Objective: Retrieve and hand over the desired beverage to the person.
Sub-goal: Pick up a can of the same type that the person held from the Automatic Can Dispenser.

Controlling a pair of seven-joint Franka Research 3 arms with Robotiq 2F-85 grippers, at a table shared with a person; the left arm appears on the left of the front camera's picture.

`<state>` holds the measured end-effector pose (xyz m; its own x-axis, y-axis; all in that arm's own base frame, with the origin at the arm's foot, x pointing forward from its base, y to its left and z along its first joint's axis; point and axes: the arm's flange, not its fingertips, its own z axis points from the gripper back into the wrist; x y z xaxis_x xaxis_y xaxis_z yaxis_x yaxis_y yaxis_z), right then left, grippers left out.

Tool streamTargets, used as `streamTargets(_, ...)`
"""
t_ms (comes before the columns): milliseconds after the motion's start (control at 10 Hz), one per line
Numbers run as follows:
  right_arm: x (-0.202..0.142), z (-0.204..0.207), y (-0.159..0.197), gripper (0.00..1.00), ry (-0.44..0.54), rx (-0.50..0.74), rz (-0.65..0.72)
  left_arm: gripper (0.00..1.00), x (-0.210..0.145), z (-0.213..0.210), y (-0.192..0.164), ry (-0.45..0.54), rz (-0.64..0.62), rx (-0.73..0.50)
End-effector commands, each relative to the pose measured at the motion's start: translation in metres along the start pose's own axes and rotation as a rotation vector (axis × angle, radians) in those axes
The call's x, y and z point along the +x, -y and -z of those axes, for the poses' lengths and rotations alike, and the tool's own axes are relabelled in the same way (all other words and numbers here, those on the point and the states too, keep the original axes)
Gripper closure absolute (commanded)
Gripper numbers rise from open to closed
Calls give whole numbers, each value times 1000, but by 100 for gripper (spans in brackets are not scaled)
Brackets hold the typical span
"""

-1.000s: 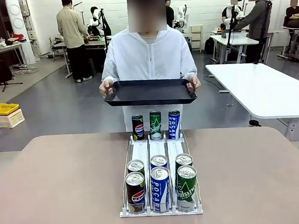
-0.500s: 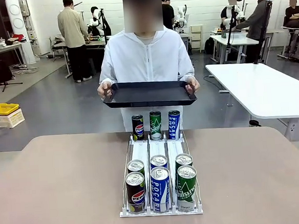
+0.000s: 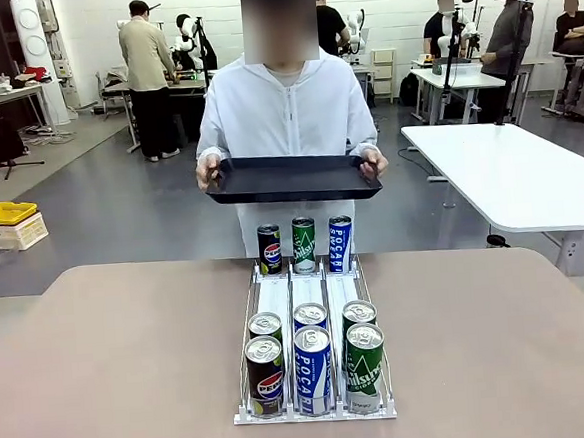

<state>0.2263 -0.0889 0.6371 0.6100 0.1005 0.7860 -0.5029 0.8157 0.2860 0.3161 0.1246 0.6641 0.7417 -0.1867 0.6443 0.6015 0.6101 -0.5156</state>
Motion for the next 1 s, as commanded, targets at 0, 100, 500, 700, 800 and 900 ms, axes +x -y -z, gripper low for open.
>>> streamTargets(0,0,0,1,0,2,1,3,0,2,-2,0,12,22,-13)
streamTargets(100,0,0,1,0,2,1,3,0,2,-2,0,12,22,-13)
streamTargets(500,0,0,1,0,2,1,3,0,2,-2,0,12,22,-13)
streamTargets(700,0,0,1,0,2,1,3,0,2,-2,0,12,22,-13)
streamTargets(800,0,0,1,0,2,1,3,0,2,-2,0,12,22,-13)
streamTargets(900,0,0,1,0,2,1,3,0,2,-2,0,12,22,-13)
